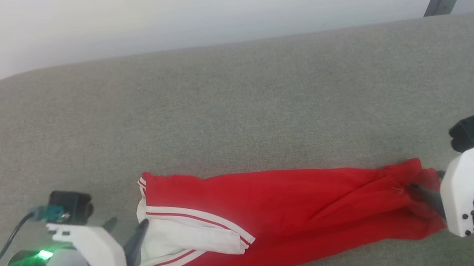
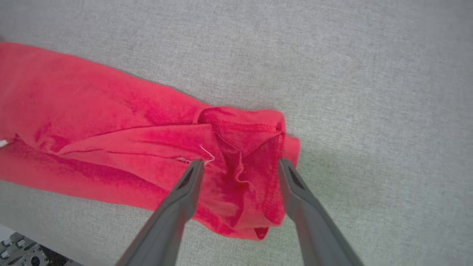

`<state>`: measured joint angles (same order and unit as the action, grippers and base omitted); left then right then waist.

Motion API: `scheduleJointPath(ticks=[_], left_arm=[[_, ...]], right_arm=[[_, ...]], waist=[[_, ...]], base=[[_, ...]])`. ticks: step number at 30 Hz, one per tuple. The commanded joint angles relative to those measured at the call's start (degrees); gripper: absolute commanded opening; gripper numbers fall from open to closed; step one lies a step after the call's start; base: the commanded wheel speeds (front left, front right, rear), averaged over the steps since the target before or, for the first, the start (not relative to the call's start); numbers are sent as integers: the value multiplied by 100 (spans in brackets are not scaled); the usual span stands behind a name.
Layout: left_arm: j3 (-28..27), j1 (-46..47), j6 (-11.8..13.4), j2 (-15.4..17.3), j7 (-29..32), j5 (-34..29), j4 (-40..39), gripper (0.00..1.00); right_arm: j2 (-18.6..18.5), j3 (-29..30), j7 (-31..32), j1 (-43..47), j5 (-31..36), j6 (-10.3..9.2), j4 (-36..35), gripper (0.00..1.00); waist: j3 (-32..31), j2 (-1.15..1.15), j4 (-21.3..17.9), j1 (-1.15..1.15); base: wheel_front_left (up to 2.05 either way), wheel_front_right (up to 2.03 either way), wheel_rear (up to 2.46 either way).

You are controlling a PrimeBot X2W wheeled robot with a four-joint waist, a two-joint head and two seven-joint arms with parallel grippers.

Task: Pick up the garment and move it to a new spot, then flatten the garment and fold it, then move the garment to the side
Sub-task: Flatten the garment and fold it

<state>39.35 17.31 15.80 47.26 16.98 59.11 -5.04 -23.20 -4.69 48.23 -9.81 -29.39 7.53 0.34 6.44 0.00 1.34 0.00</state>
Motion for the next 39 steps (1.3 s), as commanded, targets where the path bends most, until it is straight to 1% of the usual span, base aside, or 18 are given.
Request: scheduleJointPath(ticks=[1,2,3,5,9,15,17,21,25,27,28,35,36,37,38,39], left_arm=[[-2,-44,7,10,66,-44,9,100],[-118,-208,-10,-9,-298,-44,47,100],[-154,-274,-40,8,-482,-93,49,100],[-311,-434,8,-23,-870,-89,95,100],[-540,-759,-2,-47,-1648,-160,217,100],[-871,-1137,-106,-203,-2691,-162,520,100],[-971,-1246,-171,-275,-2925,-149,618,100],[-1293,-1468,-287,-450,-3168,-229,810,100],[-1755,-1655,-415,-721,-3219,-458,901,100],[-2017,-1782,-540,-930,-3221,-591,916,100],[-2017,-1782,-540,-930,-3221,-591,916,100],[-2738,-2065,-974,-1456,-3214,-1138,1010,100],[-2808,-2096,-1027,-1498,-3215,-1219,1031,100],[-2877,-2106,-1071,-1557,-3214,-1245,1047,100],[-2950,-2110,-1133,-1615,-3215,-1290,1057,100],[-3004,-2116,-1185,-1660,-3215,-1346,1070,100]], right_arm=[[27,-5,-30,40,1,-10,-4,100],[40,88,-36,63,-15,-10,21,100],[47,130,-40,85,-18,-10,36,100],[79,235,-41,113,-51,-10,97,100],[60,394,-83,113,-44,-10,262,100],[47,606,-138,72,-58,-9,723,100],[64,635,-139,28,-96,-9,897,100],[62,624,-192,-51,-154,-9,1271,100],[60,518,-292,-154,-238,-9,1650,100],[80,411,-355,-205,-323,-9,1850,100],[80,411,-355,-205,-323,-9,1850,100],[70,-6,-552,-430,-515,-7,2523,100],[64,-87,-575,-451,-560,-7,2593,67],[64,-176,-605,-476,-603,-6,2654,36],[63,-258,-646,-519,-654,-6,2727,0],[27,-362,-654,-535,-677,-6,2783,0]], waist=[[-9,0,7,0],[-51,0,24,0],[-72,0,33,0],[-105,0,51,0],[-158,0,101,0],[-187,0,218,0],[-192,0,253,0],[-213,0,339,0],[-246,0,445,0],[-265,0,498,0],[-265,0,498,0],[-292,0,634,0],[-298,0,647,0],[-302,0,655,0],[-305,0,661,0],[-308,0,669,0]], base=[[0,0,0],[0,0,0],[0,0,0],[0,0,0],[0,0,0],[0,0,0],[0,0,0],[0,0,0],[0,0,0],[0,0,0],[0,0,0],[0,0,0],[0,0,0],[0,0,0],[0,0,0],[0,0,0]])
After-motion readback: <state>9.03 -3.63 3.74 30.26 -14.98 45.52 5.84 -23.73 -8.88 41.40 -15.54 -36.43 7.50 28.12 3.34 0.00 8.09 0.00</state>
